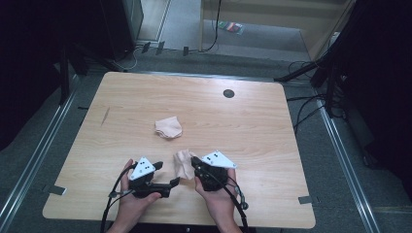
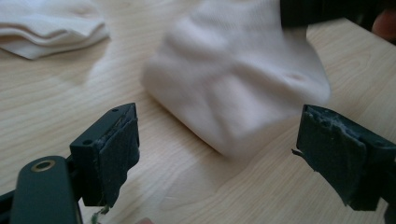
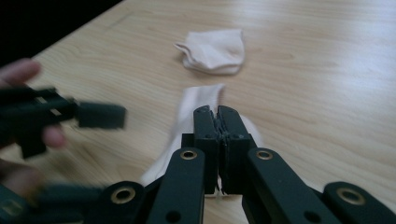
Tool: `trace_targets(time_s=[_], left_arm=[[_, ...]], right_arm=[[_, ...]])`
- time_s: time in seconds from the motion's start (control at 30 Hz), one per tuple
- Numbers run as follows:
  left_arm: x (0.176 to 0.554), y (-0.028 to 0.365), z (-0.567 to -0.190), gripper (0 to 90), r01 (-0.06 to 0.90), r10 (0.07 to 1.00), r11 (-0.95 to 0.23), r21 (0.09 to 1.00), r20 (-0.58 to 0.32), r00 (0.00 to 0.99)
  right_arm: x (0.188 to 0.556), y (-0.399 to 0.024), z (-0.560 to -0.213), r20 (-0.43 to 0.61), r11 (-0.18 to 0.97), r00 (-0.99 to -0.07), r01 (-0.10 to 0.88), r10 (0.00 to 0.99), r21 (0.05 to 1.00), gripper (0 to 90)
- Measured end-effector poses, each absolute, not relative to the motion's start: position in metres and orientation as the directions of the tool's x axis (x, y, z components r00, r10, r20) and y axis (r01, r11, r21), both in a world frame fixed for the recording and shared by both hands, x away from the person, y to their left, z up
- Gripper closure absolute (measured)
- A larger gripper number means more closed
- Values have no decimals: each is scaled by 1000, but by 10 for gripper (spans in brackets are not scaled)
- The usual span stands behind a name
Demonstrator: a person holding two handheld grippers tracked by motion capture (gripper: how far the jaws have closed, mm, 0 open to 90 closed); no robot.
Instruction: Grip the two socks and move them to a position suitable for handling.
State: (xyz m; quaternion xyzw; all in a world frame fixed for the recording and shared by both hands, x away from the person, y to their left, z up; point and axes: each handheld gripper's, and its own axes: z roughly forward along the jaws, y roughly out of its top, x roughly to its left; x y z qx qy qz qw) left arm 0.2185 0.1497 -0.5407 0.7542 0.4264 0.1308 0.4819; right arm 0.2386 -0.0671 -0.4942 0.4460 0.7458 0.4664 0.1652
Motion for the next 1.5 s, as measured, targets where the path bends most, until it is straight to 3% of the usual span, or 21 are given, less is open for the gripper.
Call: trace_targets(time_s=[0.2,0.37,0.47,0.6,0.63,0.7,0.8,0.9,1.1,1.2,1.23,1.33,1.37,1.4,1.43,1.5], left_arm=[[222,130,-537,96,575,791,-155,803,-248,559],[233,124,-538,159,607,843,-115,787,-246,478],[235,124,-540,290,600,847,-120,791,-233,477],[234,132,-538,699,531,851,-140,836,-172,496],[231,144,-533,827,478,867,-161,864,-108,487],[227,158,-527,896,434,887,-197,879,-29,462],[222,173,-522,900,405,902,-226,886,34,430],[218,189,-519,900,420,903,-268,867,74,424],[218,170,-532,900,479,825,-442,758,134,549],[218,167,-537,851,502,793,-448,739,70,605],[217,168,-539,755,508,764,-412,757,-17,645],[217,173,-535,571,489,721,-398,776,-66,690],[219,182,-529,496,483,664,-375,791,-135,736],[219,182,-529,457,483,664,-375,791,-135,736],[222,193,-524,439,477,633,-336,812,-180,753],[229,204,-523,442,508,664,-246,826,-238,709]], right_arm=[[241,-51,-471,199,161,-592,499,781,852,881],[237,-40,-451,221,142,-627,476,747,868,881],[234,-38,-443,229,129,-638,464,736,876,881],[226,-39,-427,228,82,-654,407,722,910,882],[226,-40,-425,228,71,-652,399,724,914,882],[226,-42,-427,222,68,-647,392,730,917,883],[231,-45,-435,229,67,-634,407,739,911,883],[245,-57,-467,299,42,-588,495,751,868,884],[258,-76,-517,341,66,-519,615,784,785,884],[260,-82,-528,320,96,-516,627,795,773,884],[262,-89,-536,304,125,-510,646,805,753,883],[264,-96,-539,278,147,-511,643,813,752,882],[266,-104,-540,196,177,-496,607,846,774,863],[266,-104,-540,196,177,-496,607,846,774,863],[268,-110,-541,147,188,-486,574,862,797,775],[269,-114,-540,147,167,-469,563,871,810,675]])
